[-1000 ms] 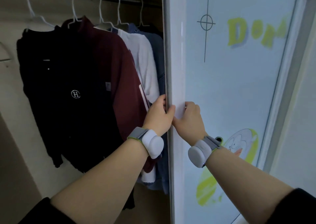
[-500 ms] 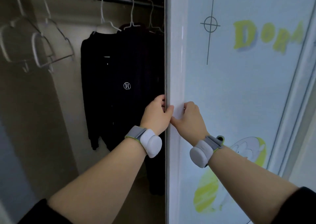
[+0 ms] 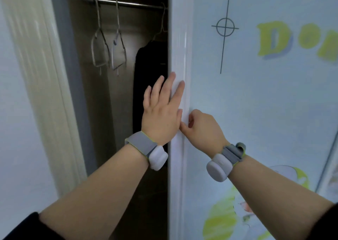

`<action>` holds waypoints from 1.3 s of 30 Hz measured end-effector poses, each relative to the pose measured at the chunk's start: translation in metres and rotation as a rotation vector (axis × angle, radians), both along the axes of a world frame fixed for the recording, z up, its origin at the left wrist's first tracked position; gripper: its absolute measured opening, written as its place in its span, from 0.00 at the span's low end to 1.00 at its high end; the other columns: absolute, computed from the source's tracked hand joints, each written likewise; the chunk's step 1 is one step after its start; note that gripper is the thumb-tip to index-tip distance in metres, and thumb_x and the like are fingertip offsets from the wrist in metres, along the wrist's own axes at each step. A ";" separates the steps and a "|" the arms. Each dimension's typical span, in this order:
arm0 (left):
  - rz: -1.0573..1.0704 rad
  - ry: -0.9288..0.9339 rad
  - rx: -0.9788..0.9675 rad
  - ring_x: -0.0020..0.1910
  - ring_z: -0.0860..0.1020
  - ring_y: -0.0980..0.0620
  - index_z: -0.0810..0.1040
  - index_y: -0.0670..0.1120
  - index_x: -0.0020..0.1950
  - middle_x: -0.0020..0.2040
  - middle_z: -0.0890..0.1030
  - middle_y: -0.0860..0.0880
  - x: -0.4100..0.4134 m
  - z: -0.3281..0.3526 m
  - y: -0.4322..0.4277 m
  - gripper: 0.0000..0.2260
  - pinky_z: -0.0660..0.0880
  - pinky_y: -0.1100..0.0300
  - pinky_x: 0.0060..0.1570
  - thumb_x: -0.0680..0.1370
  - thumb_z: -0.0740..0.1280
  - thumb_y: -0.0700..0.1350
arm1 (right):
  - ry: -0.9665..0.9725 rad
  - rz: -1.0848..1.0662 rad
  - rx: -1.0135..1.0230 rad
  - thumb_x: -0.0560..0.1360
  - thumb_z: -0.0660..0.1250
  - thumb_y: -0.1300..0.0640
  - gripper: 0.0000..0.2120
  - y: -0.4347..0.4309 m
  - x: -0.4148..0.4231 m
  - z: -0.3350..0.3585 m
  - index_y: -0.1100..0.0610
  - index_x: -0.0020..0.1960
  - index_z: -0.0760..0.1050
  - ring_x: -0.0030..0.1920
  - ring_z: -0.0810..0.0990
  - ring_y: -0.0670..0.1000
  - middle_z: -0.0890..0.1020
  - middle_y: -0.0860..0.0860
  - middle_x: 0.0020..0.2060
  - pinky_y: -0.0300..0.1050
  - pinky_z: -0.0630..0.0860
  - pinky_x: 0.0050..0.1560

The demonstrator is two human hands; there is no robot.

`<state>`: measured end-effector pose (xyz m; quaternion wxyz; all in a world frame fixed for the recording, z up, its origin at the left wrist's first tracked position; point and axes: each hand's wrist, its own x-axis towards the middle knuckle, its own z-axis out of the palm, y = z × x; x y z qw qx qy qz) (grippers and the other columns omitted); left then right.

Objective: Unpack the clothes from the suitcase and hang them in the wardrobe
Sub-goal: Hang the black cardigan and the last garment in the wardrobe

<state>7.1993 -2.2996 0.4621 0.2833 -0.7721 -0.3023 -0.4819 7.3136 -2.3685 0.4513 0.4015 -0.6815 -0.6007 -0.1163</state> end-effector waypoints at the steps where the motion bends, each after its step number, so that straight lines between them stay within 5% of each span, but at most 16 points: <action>1: 0.034 0.038 0.028 0.73 0.55 0.43 0.66 0.47 0.71 0.75 0.61 0.44 -0.008 0.002 0.000 0.28 0.49 0.44 0.71 0.71 0.59 0.49 | -0.025 0.008 0.000 0.76 0.60 0.43 0.18 0.001 -0.007 0.000 0.58 0.42 0.70 0.38 0.76 0.54 0.78 0.53 0.36 0.49 0.73 0.39; 19: 0.480 0.065 0.214 0.72 0.59 0.43 0.69 0.47 0.71 0.71 0.69 0.41 -0.102 0.013 0.003 0.28 0.50 0.40 0.70 0.72 0.62 0.55 | -0.387 0.373 0.044 0.80 0.56 0.54 0.12 0.020 -0.087 0.019 0.62 0.48 0.74 0.48 0.78 0.62 0.81 0.61 0.46 0.46 0.60 0.39; 33: 0.629 0.051 0.196 0.70 0.62 0.42 0.77 0.53 0.63 0.68 0.73 0.42 -0.141 0.002 0.001 0.21 0.49 0.35 0.67 0.70 0.61 0.47 | -0.526 0.584 0.045 0.78 0.54 0.64 0.09 0.043 -0.124 0.021 0.64 0.52 0.72 0.50 0.79 0.61 0.80 0.62 0.50 0.45 0.61 0.40; 39: 0.670 0.041 0.167 0.69 0.64 0.43 0.75 0.55 0.63 0.68 0.73 0.44 -0.147 0.003 -0.003 0.21 0.53 0.31 0.65 0.71 0.58 0.46 | -0.518 0.578 0.022 0.80 0.54 0.63 0.11 0.043 -0.128 0.023 0.63 0.57 0.72 0.54 0.79 0.60 0.80 0.61 0.53 0.48 0.73 0.48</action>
